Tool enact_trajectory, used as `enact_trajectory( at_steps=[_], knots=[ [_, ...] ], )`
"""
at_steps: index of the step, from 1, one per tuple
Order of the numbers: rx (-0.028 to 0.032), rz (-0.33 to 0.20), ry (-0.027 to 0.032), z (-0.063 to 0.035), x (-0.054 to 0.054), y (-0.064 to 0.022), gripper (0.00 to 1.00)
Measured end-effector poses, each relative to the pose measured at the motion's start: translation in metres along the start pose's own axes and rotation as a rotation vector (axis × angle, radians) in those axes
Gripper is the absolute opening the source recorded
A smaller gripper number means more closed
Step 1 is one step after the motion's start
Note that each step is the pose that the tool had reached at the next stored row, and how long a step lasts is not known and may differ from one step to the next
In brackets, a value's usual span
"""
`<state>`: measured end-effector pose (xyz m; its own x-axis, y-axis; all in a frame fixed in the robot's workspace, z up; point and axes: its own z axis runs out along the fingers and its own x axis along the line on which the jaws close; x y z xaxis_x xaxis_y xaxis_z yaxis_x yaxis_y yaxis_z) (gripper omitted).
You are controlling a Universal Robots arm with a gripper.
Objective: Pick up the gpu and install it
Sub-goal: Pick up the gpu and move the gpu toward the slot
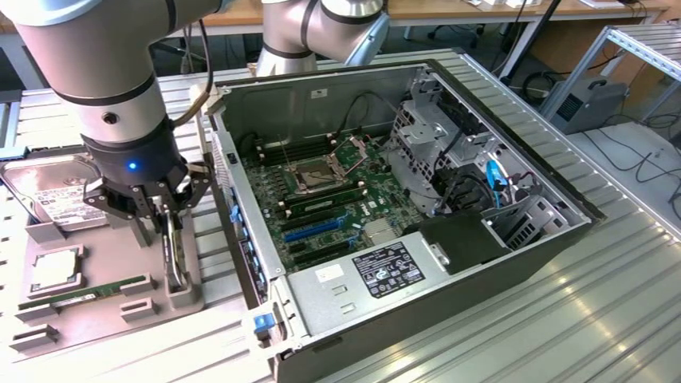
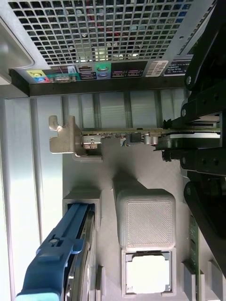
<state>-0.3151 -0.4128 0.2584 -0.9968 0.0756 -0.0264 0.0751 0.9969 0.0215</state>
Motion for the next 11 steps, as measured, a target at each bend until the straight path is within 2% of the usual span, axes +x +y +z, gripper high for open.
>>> enact_trajectory(
  at_steps=[11],
  knots=[
    [0.0000,0.000,0.0000,-0.0030,-0.0001,0.0001,0.27]
  ],
)
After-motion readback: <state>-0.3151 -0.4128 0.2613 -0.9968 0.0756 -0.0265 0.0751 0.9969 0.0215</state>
